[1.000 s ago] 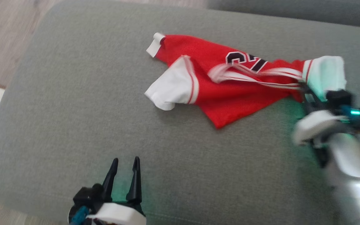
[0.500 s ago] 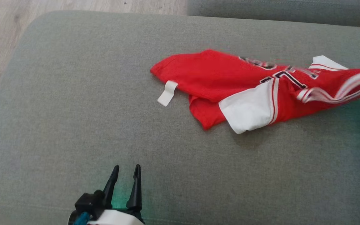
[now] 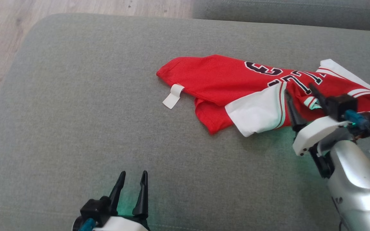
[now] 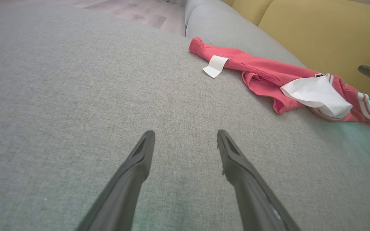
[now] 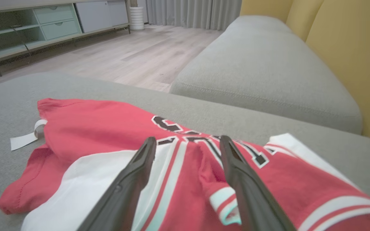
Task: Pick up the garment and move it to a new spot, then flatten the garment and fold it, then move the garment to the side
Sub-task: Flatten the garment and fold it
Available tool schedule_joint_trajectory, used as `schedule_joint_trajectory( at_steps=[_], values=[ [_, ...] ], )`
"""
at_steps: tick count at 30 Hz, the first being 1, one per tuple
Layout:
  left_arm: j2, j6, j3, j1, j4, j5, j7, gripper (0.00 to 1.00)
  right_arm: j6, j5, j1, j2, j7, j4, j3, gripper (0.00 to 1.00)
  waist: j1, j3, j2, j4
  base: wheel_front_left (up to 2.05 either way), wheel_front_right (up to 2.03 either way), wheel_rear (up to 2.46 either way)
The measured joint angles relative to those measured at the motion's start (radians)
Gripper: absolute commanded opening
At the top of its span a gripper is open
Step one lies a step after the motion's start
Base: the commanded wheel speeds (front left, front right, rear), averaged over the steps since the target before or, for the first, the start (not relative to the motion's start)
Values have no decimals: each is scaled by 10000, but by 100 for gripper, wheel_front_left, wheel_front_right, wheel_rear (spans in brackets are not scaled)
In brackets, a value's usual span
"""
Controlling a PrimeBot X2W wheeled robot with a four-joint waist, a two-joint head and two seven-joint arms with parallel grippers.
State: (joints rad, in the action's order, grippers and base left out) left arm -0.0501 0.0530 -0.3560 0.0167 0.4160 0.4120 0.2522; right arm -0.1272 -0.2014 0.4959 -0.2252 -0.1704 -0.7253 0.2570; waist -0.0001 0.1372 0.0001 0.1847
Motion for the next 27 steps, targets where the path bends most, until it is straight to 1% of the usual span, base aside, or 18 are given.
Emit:
schedule_joint_trajectory(
  at_steps=[5,9,13,19,21,22,23,24,25,27],
  values=[
    [0,0,-46,-1,8,2,0,100,0,-132,89,79,318,-307,153,100,1,56,0,165,0,0,0],
    [0,2,-67,-3,23,2,0,100,0,-259,93,355,560,-840,36,100,1,128,0,337,0,0,0],
    [0,0,-88,-3,19,4,0,100,0,-161,205,512,556,-1317,-318,100,1,215,0,449,0,0,0],
    [0,-2,-221,19,4,52,0,100,0,105,770,836,543,-1971,-917,100,1,396,0,560,0,0,0],
    [0,-6,-295,68,-19,111,0,100,0,201,867,940,466,-2192,-1126,81,1,465,0,603,0,0,0],
    [0,-13,-318,91,-25,109,0,100,0,267,895,945,439,-2280,-1198,47,2,492,0,622,0,0,0],
    [0,-15,-330,127,-33,109,0,100,0,303,896,957,403,-2357,-1296,29,2,515,0,640,0,0,0],
    [0,-15,-332,175,-38,109,0,100,0,313,895,966,366,-2443,-1373,9,1,533,0,656,0,0,0],
    [0,-17,-332,212,-56,109,0,100,0,362,895,972,322,-2520,-1413,0,1,544,0,666,0,0,0],
    [0,-17,-330,223,-75,109,0,100,0,370,895,1034,79,-2569,-1517,0,2,543,0,666,0,0,0]
  ],
)
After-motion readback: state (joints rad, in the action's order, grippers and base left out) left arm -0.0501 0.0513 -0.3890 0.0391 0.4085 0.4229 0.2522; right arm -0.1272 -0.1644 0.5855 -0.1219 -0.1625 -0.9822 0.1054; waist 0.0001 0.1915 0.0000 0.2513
